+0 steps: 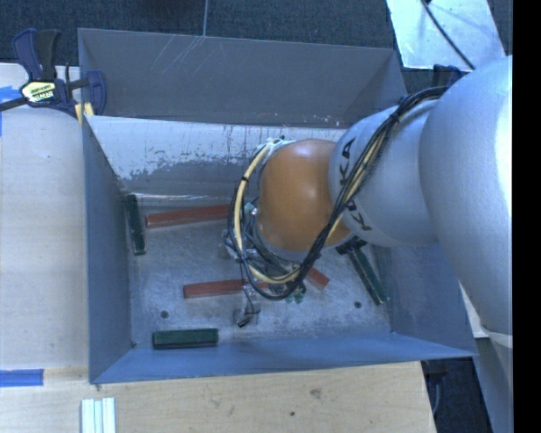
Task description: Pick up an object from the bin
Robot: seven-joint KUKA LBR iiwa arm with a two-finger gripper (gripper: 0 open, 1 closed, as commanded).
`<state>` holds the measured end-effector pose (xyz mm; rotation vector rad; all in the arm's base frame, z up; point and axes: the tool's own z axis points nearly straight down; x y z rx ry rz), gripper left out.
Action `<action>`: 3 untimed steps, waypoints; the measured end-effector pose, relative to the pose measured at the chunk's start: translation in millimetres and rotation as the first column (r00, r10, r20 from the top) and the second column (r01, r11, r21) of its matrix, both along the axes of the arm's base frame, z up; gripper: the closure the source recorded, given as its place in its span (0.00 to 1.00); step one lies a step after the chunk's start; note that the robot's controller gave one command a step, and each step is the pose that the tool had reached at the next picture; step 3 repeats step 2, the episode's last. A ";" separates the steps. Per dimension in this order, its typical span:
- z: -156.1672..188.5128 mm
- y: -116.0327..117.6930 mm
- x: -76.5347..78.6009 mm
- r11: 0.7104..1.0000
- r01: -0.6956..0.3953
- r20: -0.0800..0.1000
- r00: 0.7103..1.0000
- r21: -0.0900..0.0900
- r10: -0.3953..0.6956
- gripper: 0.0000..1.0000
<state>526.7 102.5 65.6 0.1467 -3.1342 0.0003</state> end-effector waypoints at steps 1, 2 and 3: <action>5.5 1.1 2.1 1.000 0.000 0.008 1.000 0.002 0.000 1.00; 145.2 8.8 50.6 1.000 0.007 0.017 1.000 0.002 -0.007 1.00; 145.2 8.8 50.6 1.000 0.007 0.017 1.000 0.002 -0.007 1.00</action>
Offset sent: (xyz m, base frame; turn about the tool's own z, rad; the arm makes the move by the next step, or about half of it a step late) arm 0.0000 0.0000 0.0000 0.0000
